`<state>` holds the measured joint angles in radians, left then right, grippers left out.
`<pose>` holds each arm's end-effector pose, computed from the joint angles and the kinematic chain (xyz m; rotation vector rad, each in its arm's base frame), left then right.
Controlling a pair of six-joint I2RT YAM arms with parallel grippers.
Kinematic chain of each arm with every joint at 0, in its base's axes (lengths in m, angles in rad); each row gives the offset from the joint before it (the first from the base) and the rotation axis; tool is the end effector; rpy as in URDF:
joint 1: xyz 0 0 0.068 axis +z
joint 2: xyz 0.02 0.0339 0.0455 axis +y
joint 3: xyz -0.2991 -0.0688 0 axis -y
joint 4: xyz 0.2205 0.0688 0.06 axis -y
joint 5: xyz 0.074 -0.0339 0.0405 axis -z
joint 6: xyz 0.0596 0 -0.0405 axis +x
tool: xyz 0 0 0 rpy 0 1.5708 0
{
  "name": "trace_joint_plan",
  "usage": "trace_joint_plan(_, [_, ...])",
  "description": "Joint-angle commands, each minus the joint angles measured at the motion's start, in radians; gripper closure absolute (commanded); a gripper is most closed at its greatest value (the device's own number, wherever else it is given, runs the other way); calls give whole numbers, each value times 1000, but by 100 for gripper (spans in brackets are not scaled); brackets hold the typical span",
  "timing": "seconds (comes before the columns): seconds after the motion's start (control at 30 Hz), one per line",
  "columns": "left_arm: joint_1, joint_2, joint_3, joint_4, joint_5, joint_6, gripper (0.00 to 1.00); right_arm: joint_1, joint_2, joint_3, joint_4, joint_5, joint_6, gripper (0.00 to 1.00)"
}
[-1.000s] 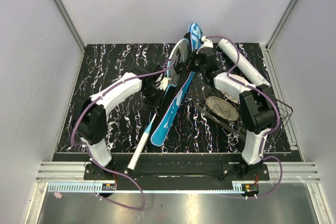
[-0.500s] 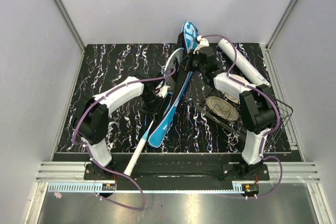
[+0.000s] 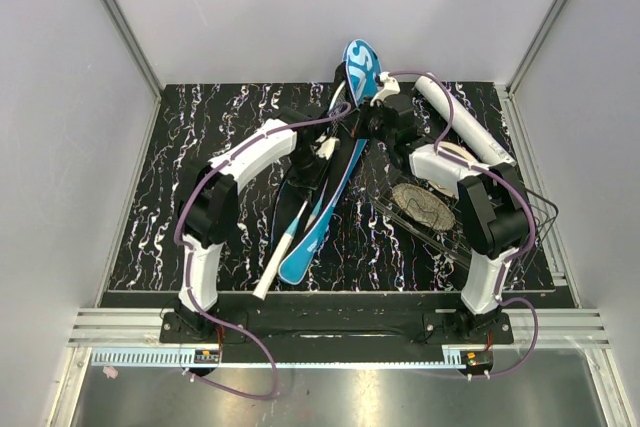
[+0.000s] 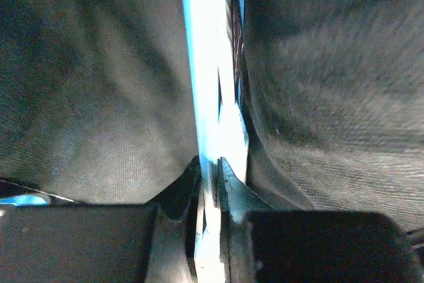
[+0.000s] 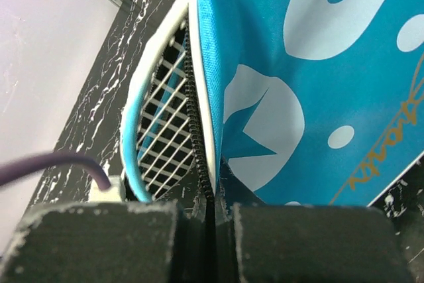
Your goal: Pack up the badminton gear
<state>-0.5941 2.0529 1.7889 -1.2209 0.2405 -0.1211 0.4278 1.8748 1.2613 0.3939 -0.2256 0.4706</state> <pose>0.3223 -0.2348 0.2475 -0.7449 -3.0216 0.3991 0.4069 0.2002 0.2922 -0.1289 1.8609 0.8361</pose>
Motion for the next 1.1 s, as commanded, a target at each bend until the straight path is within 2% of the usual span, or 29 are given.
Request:
trace_joint_plan(0.0, [16, -22, 79, 167, -53, -63, 100, 35, -91, -25, 14, -51, 120, 100])
trace_joint_plan(0.1, [19, -45, 95, 234, -141, -141, 100, 34, -112, -48, -7, -64, 160, 100])
trace_joint_plan(0.27, [7, -13, 185, 282, -150, -190, 100, 34, -131, -69, 19, -109, 238, 100])
trace_joint_plan(0.37, [-3, 4, 210, 309, -205, -216, 100, 34, -132, -69, 22, -109, 261, 100])
trace_joint_plan(0.53, [-10, -19, 112, 449, -314, -294, 100, 31, -103, -68, 56, -153, 325, 100])
trace_joint_plan(0.7, [-32, -40, 21, 535, -377, -250, 100, 29, -123, -83, 48, -141, 300, 100])
trace_joint_plan(0.73, [-35, -48, -3, 558, -407, -218, 97, 29, -126, -83, 40, -141, 293, 100])
trace_joint_plan(0.77, [-36, -48, -2, 551, -402, -207, 87, 20, -128, -83, 33, -144, 293, 100])
trace_joint_plan(0.8, [-38, -48, 9, 528, -402, -206, 69, 19, -131, -85, 28, -149, 286, 100])
trace_joint_plan(0.9, [-44, -135, -6, 469, -340, -218, 57, 9, -135, -68, -36, -149, 231, 100])
trace_joint_plan(0.93, [-50, -181, -66, 498, -286, -216, 42, 9, -137, -53, -87, -135, 211, 100])
trace_joint_plan(1.0, [-53, -328, -120, 518, -247, -215, 27, 11, -134, -34, -144, -118, 151, 100])
trace_joint_plan(1.07, [-50, -448, -170, 517, -175, -196, 23, 8, -125, -17, -182, -103, 128, 100])
